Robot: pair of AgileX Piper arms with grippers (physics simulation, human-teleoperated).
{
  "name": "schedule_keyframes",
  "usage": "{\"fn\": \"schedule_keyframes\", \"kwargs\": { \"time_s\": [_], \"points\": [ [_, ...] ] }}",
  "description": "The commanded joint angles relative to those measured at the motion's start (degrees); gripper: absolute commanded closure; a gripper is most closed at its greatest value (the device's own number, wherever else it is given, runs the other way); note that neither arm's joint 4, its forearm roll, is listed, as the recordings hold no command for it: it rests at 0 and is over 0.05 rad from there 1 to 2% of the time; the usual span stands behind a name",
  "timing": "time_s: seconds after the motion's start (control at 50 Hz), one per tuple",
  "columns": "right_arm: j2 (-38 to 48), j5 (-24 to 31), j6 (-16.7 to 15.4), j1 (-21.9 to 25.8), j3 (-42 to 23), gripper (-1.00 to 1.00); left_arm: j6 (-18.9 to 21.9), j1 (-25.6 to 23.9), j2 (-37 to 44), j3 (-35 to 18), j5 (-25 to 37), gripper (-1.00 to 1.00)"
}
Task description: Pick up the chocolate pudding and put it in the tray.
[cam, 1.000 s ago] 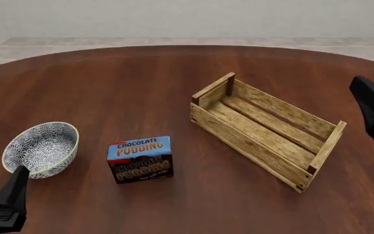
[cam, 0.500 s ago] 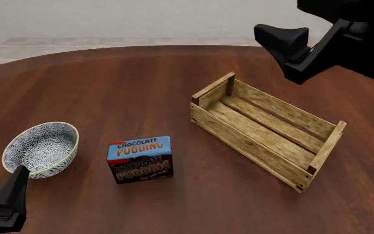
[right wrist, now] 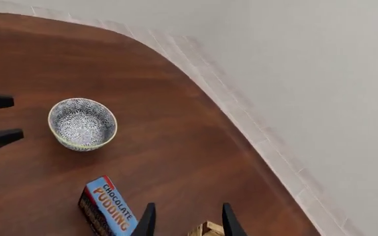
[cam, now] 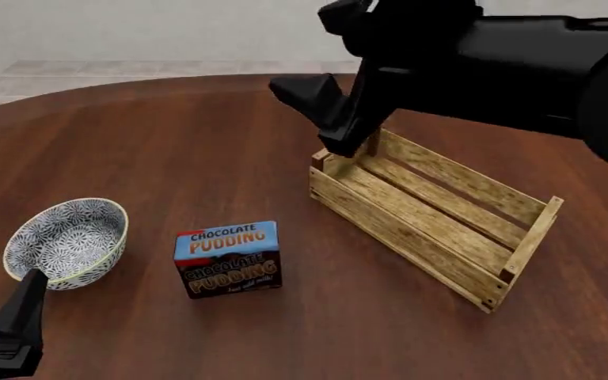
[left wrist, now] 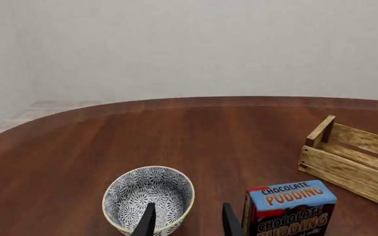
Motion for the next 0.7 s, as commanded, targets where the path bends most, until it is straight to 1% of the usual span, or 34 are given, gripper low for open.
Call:
{"fn": "schedule_keyframes", "kwargs": {
  "time_s": [0.02,0.18,0.32,0.36,0.38,0.42,0.46,0.48,0.52,0.54,0.62,0.7],
  "points": [
    [6.75,3.51,-0.03,2.58,-5.67,-1.0,0.0,0.0,0.0,0.0,0.0,-1.0],
    [10.96,6.06,-0.43,3.23,-7.52,-1.0,0.0,0.0,0.0,0.0,0.0,-1.0],
    [12.61,6.31,-2.11,3.9,-7.53,-1.0,0.0,0.0,0.0,0.0,0.0,-1.0],
    [12.97,6.17,-3.27,4.36,-6.79,-1.0,0.0,0.0,0.0,0.0,0.0,-1.0],
    [13.17,6.39,-3.14,4.63,-6.82,-1.0,0.0,0.0,0.0,0.0,0.0,-1.0],
    [13.41,6.35,-4.05,4.87,-6.69,-1.0,0.0,0.0,0.0,0.0,0.0,-1.0],
    [13.43,6.76,-3.87,5.29,-6.94,-1.0,0.0,0.0,0.0,0.0,0.0,-1.0],
    [13.37,7.0,-4.99,5.92,-6.54,-1.0,0.0,0.0,0.0,0.0,0.0,-1.0],
    [13.56,7.25,-4.97,6.04,-6.8,-1.0,0.0,0.0,0.0,0.0,0.0,-1.0],
    [13.47,7.63,-5.28,6.75,-6.66,-1.0,0.0,0.0,0.0,0.0,0.0,-1.0],
    [14.32,8.17,-5.95,6.74,-7.18,-1.0,0.0,0.0,0.0,0.0,0.0,-1.0],
    [14.43,8.84,-6.77,7.76,-6.83,-1.0,0.0,0.0,0.0,0.0,0.0,-1.0]
  ]
}}
